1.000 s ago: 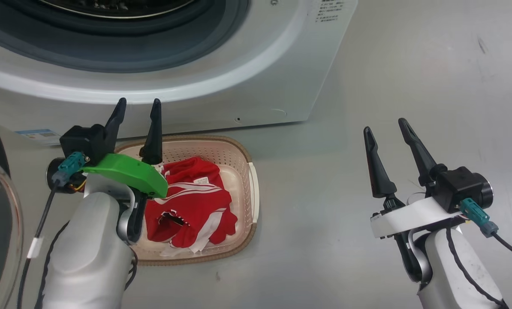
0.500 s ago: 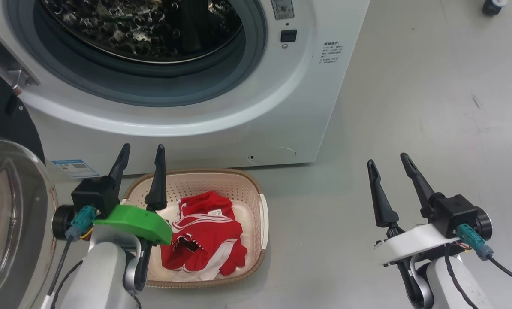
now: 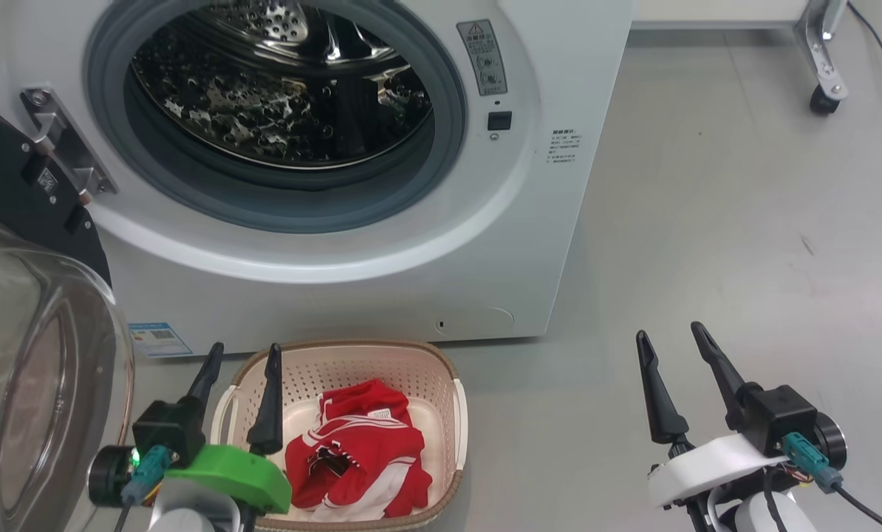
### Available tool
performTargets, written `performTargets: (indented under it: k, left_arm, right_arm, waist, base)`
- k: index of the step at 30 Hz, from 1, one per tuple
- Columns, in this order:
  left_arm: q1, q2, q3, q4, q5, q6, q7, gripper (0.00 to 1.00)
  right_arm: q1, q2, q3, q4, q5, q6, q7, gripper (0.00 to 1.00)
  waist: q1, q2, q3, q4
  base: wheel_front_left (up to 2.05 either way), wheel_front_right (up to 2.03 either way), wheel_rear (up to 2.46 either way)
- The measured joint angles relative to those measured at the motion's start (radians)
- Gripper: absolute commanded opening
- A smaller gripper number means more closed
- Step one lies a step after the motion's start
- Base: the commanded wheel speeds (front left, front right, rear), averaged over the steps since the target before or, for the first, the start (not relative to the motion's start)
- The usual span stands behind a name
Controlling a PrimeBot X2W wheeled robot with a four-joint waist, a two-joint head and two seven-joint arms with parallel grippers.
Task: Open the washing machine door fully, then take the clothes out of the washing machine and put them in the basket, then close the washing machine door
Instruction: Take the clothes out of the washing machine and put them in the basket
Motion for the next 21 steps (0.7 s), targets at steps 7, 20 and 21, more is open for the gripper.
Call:
performTargets:
  k: [7,20,21]
  left_arm:
    - [0.068,0.012,-0.001,-0.048,0.008,0.018,0.0,1.0]
    - [0.135,0.033,-0.02,-0.124,0.035,0.039,0.018,1.0]
    - [0.135,0.033,-0.02,-0.124,0.035,0.039,0.018,1.0]
  right_arm:
    - [0.036,0.002,0.004,-0.005,0.005,-0.016,0.0,1.0]
    - [0.06,0.003,0.022,-0.02,0.011,-0.033,0.0,1.0]
    - [0.06,0.003,0.022,-0.02,0.011,-0.033,0.0,1.0]
  waist:
    - [0.0,0.0,-0.039,0.003]
    - [0.0,0.0,-0.068,-0.002]
    - [0.0,0.0,-0.068,-0.002]
  base:
    - [0.0,0.0,0.0]
    - [0.0,0.0,0.0]
    - [0.0,0.0,0.0]
